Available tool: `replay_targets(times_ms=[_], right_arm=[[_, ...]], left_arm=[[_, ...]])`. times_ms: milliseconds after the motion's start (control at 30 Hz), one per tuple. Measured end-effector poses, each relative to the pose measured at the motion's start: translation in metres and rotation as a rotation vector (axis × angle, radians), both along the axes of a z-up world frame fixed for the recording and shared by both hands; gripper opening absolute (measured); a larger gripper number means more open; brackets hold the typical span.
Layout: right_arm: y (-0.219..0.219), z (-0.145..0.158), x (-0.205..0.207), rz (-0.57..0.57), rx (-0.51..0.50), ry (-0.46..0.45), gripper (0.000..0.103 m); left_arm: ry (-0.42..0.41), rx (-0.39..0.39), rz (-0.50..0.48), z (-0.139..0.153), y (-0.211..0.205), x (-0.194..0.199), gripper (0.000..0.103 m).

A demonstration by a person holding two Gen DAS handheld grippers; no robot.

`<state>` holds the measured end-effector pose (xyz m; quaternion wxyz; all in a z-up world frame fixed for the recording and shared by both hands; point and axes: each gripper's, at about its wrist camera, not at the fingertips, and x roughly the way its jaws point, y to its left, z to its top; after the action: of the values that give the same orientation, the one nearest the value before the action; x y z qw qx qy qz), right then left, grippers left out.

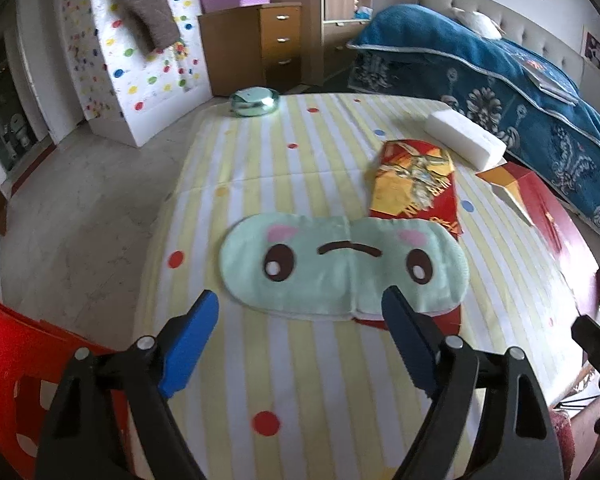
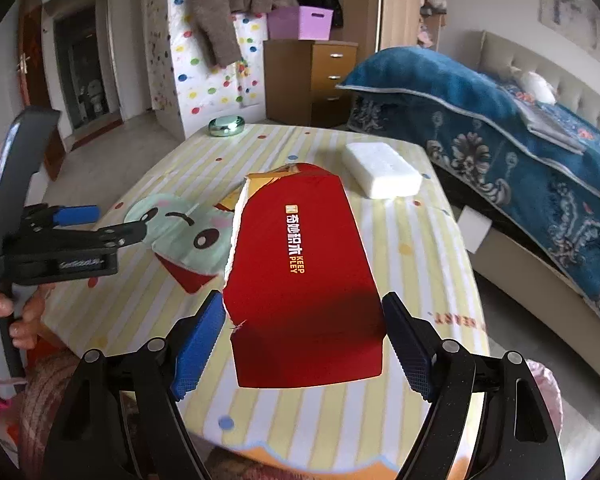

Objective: Collect trash
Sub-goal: 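Grasp the red envelope with the right tool while the left tool grasps a thin white stick, then carry envelope and stick over the pink bin and open both tools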

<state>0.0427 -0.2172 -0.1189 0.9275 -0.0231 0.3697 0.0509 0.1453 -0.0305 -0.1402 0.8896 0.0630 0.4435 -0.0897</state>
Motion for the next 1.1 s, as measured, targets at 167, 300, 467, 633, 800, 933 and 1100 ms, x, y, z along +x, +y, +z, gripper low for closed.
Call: replay_targets(times_ms=[167, 300, 467, 633, 800, 933, 1100], right_arm=[[-0.022, 0.004, -0.003, -0.016, 0.035, 0.006, 0.079], [-0.033, 0.006, -0.005, -0.040, 0.079, 0.016, 0.079], [-0.036, 0.004, -0.008, -0.053, 0.093, 0.015, 0.079], [-0.036, 0.001, -0.008, -0.052, 0.097, 0.014, 0.079], [-0.033, 0.004, -0.015, -0.047, 0.081, -0.001, 0.079], [-0.032, 0.010, -0.022, -0.054, 0.075, -0.023, 0.079], [-0.036, 0.022, -0.030, -0.063, 0.083, -0.057, 0.079]], left_arm=[[0.027, 0.042, -0.021, -0.011, -0.010, 0.012, 0.080], [0.062, 0.032, -0.032, -0.020, -0.014, 0.023, 0.076], [0.046, 0.019, -0.056, -0.021, -0.021, 0.025, 0.072], [0.028, 0.020, -0.096, -0.019, -0.028, 0.022, 0.053], [0.011, 0.008, -0.118, -0.016, -0.025, 0.021, 0.027], [-0.031, -0.085, -0.114, 0.006, -0.017, 0.014, 0.001], [-0.128, -0.217, -0.134, 0.058, -0.010, -0.011, 0.001]])
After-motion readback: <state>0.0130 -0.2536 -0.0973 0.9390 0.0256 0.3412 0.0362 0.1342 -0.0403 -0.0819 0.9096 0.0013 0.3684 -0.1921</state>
